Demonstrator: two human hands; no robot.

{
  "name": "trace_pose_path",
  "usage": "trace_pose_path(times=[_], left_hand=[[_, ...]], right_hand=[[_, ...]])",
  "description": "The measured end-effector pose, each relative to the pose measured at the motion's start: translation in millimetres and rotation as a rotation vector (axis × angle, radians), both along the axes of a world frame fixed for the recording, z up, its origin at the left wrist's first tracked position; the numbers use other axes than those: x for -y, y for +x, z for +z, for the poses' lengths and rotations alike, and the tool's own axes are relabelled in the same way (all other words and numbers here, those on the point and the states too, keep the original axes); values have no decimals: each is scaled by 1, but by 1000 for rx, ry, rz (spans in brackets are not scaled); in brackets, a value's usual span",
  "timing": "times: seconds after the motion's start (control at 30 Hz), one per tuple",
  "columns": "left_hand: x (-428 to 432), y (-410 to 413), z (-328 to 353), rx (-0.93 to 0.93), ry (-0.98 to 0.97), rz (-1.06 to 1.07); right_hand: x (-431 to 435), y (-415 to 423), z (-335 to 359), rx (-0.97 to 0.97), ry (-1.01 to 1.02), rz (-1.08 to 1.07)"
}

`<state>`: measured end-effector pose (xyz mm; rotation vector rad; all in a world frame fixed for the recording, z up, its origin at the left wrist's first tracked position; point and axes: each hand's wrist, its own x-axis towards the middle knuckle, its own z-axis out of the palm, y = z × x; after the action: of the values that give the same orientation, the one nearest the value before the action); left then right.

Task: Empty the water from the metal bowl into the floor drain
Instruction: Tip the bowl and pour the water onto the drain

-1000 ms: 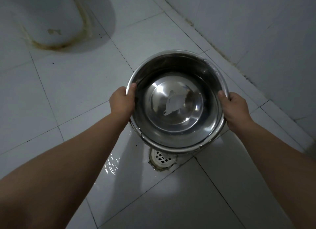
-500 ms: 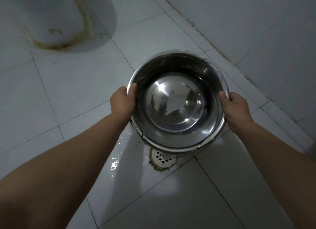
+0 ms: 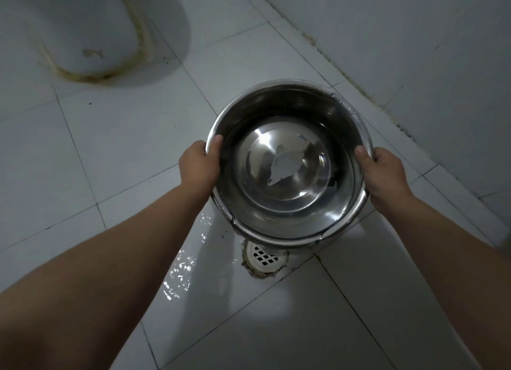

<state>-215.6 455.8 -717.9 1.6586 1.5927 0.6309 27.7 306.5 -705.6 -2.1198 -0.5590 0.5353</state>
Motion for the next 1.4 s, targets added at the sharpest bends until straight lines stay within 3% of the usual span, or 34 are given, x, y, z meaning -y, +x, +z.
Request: trace_pose_path(times=[0.73,1.4], left_hand=[[2,1,0,5,-3,3],[3,-1,1,13,-12,3]], right_hand=[[1,-3,6,-35,28,-3],[2,-5,8,52,-3,41]])
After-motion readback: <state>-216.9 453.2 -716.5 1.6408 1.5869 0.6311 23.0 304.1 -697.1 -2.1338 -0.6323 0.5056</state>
